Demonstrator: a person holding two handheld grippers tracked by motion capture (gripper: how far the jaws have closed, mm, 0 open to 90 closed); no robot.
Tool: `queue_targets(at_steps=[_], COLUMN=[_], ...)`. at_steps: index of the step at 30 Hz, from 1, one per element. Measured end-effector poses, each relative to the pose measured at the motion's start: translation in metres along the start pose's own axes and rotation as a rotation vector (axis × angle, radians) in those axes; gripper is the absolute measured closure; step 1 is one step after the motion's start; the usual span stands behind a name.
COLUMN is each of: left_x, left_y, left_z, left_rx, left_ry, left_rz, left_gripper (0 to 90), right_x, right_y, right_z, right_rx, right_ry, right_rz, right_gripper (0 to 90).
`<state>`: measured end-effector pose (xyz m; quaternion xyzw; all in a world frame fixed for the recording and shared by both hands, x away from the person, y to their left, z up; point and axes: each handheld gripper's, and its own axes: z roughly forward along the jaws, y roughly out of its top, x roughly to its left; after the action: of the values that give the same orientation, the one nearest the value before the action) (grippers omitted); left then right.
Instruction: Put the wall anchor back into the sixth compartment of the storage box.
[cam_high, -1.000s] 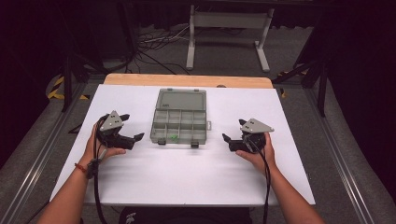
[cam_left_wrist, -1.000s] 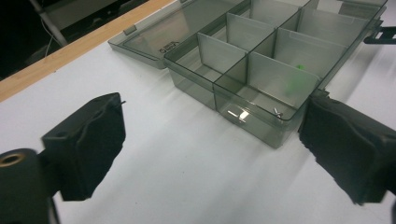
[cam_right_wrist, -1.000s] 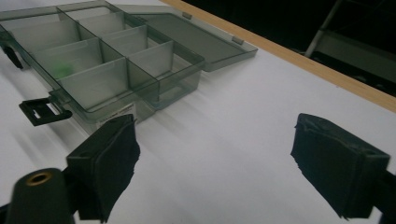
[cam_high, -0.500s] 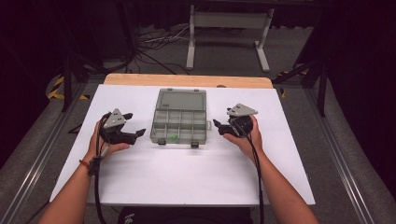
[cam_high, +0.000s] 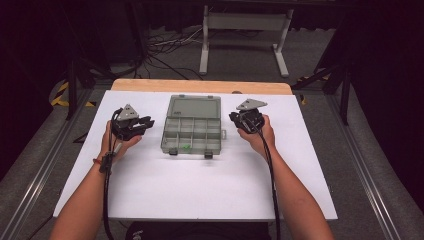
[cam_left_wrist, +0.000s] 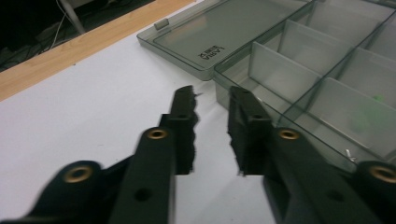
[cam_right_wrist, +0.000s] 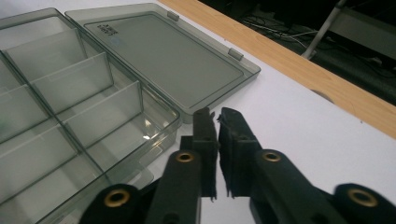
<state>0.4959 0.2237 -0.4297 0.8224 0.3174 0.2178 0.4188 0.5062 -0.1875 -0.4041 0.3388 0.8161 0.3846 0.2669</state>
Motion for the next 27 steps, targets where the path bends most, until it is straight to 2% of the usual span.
queue_targets(at_steps=[1,2,4,7,13,17,22,27], left_x=[0.0,0.002,0.008,0.014,0.024,0.026,0.031,0.035], left_y=[0.001,0.002,0.005,0.007,0.009,0.013,0.017,0.021], left_z=[0.001,0.002,0.004,0.007,0.02,0.03,0.039,0.049], left_rx=[0.004,0.007,0.011,0.02,0.039,0.061,0.076,0.092], left_ry=[0.002,-0.003,-0.005,-0.002,-0.006,-0.011,-0.027,-0.021], left_rz=[0.002,0.007,-0.008,-0.014,-0.056,-0.053,-0.043,-0.063], left_gripper=[83.5,86.4,89.7,90.0,90.0,90.0,90.0,90.0], right_x=[-0.002,-0.004,-0.006,-0.009,-0.013,-0.014,-0.019,-0.022], right_y=[0.003,0.005,0.007,0.011,0.013,0.014,0.014,0.015], right_z=[0.004,0.006,0.009,0.014,0.025,0.032,0.042,0.052], right_rx=[0.021,0.025,0.026,0.035,0.061,0.079,0.103,0.131], right_ry=[-0.005,0.0,0.005,0.013,0.028,0.036,0.015,0.017], right_rz=[-0.003,-0.003,-0.009,-0.004,-0.006,-0.006,0.01,0.018], right_gripper=[90.0,90.0,90.0,90.0,90.0,90.0,90.0,90.0])
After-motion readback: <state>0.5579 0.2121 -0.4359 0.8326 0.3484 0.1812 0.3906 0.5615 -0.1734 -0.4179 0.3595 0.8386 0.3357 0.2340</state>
